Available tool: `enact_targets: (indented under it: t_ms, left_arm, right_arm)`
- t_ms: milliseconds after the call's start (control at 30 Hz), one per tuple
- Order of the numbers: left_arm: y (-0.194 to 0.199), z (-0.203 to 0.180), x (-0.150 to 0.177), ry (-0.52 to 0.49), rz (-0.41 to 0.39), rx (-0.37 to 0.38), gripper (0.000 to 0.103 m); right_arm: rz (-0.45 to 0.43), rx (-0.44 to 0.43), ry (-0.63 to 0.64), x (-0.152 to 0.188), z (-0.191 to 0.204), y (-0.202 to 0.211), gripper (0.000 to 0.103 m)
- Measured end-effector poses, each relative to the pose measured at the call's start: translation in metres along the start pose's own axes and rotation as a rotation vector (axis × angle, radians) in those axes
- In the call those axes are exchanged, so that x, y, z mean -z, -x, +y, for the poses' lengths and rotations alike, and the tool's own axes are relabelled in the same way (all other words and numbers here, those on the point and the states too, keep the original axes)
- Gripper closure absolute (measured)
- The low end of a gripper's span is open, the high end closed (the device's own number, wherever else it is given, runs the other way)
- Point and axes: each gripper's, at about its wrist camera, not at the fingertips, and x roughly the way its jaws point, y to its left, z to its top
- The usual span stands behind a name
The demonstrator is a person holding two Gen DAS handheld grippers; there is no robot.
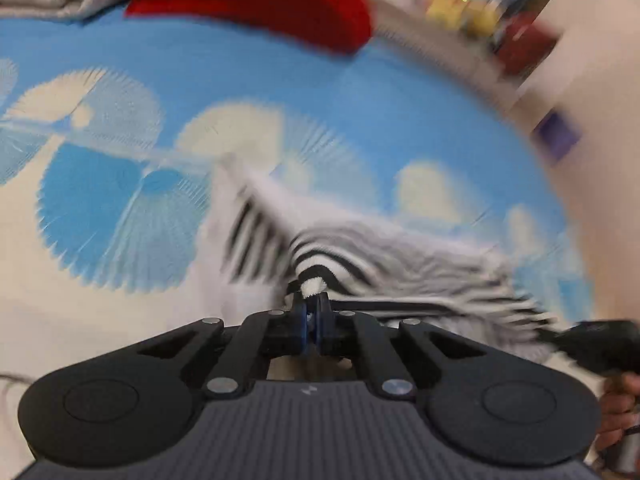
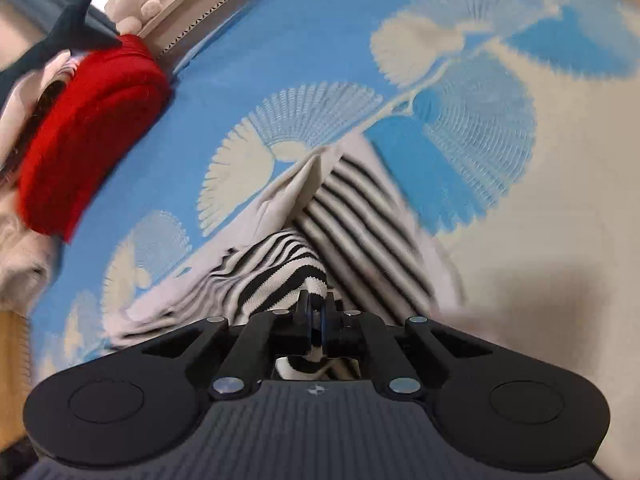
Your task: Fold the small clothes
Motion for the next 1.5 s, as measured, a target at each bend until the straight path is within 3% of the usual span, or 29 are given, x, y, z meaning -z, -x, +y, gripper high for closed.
enact_targets:
  t_ms: [33, 100, 167, 233, 333, 400, 500, 567, 600, 633, 700, 800, 867, 967, 1033, 1100, 1167, 1233, 1333, 1433, 1467, 1500]
  left_arm:
    - [-0.015, 0.004, 0.006, 0.004, 0.083, -0.056, 0.094]
    - [-0.037, 0.011, 0.016, 0.008, 0.177, -0.125, 0.075]
    - [-0.029, 0.008, 0.014, -0.012, 0.122, -0.152, 0.066]
    - [-0.008, -0.001, 0.008, -0.055, 0.007, -0.111, 0.066]
    - [0.015, -0.015, 0.003, -0.088, -0.124, -0.035, 0.066]
    - [0.013, -0.018, 0.003, -0.093, -0.130, -0.009, 0.070]
    - [-0.005, -0.017, 0.009, -0.122, -0.044, -0.026, 0.071]
    - [-0.033, -0.013, 0.021, -0.181, 0.123, -0.105, 0.071]
    - [-0.046, -0.009, 0.029, -0.192, 0.178, -0.181, 0.069]
    - [-0.047, -0.004, 0.030, -0.170, 0.181, -0.203, 0.069]
    - [-0.029, -0.003, 0.022, -0.136, 0.130, -0.170, 0.069]
    - [0.023, -0.006, 0.013, -0.131, -0.029, -0.113, 0.066]
    - [0.059, 0.000, 0.017, -0.091, -0.107, -0.069, 0.064]
    - [0.119, 0.013, 0.034, -0.024, -0.189, -0.064, 0.064]
    - [0.160, 0.017, 0.055, -0.038, -0.257, -0.082, 0.053]
    - [0.201, 0.011, 0.080, -0.070, -0.328, -0.132, 0.033]
    - [0.231, 0.012, 0.109, -0.106, -0.382, -0.157, 0.029]
    - [0.247, 0.014, 0.142, -0.129, -0.403, -0.162, 0.029]
    - [0.256, 0.020, 0.186, -0.125, -0.395, -0.127, 0.029]
    - [0.242, 0.030, 0.224, -0.080, -0.364, -0.118, 0.028]
    - [0.236, 0.034, 0.233, -0.059, -0.341, -0.138, 0.028]
    - [0.228, 0.034, 0.238, -0.041, -0.294, -0.214, 0.028]
  right_arm:
    - [0.055, 0.031, -0.034, 0.003, -0.007, -0.011, 0.098]
    - [0.163, 0.061, -0.107, 0.010, -0.020, -0.031, 0.092]
    - [0.155, 0.095, -0.123, 0.012, -0.020, -0.030, 0.077]
    - [0.068, 0.117, -0.088, 0.006, -0.010, -0.014, 0.058]
    - [-0.117, 0.129, 0.023, 0.003, 0.010, 0.014, 0.050]
    - [-0.140, 0.077, 0.051, 0.001, 0.014, 0.019, 0.048]
    - [0.013, -0.007, 0.044, 0.006, 0.015, -0.002, 0.048]
    - [0.135, 0.017, 0.030, 0.013, 0.009, -0.023, 0.048]
    - [0.168, 0.047, 0.003, 0.017, 0.005, -0.030, 0.048]
    - [0.179, 0.071, -0.015, 0.019, 0.001, -0.032, 0.048]
    - [0.153, 0.097, -0.019, 0.015, 0.002, -0.024, 0.048]
    - [0.047, 0.073, 0.049, 0.004, 0.018, 0.015, 0.048]
    - [-0.052, 0.052, 0.095, -0.001, 0.024, 0.055, 0.048]
    - [-0.202, -0.026, 0.079, 0.002, 0.011, 0.125, 0.048]
    - [-0.265, -0.057, 0.048, 0.008, -0.005, 0.163, 0.048]
    - [-0.313, -0.102, 0.077, 0.029, -0.027, 0.196, 0.048]
    - [-0.349, -0.107, 0.143, 0.051, -0.047, 0.215, 0.048]
    - [-0.370, -0.070, 0.167, 0.079, -0.076, 0.227, 0.048]
    - [-0.326, -0.024, 0.145, 0.112, -0.118, 0.223, 0.048]
    - [-0.256, -0.084, 0.091, 0.136, -0.138, 0.213, 0.048]
    - [-0.248, -0.112, 0.112, 0.144, -0.140, 0.210, 0.048]
    - [-0.221, -0.102, 0.148, 0.151, -0.139, 0.206, 0.048]
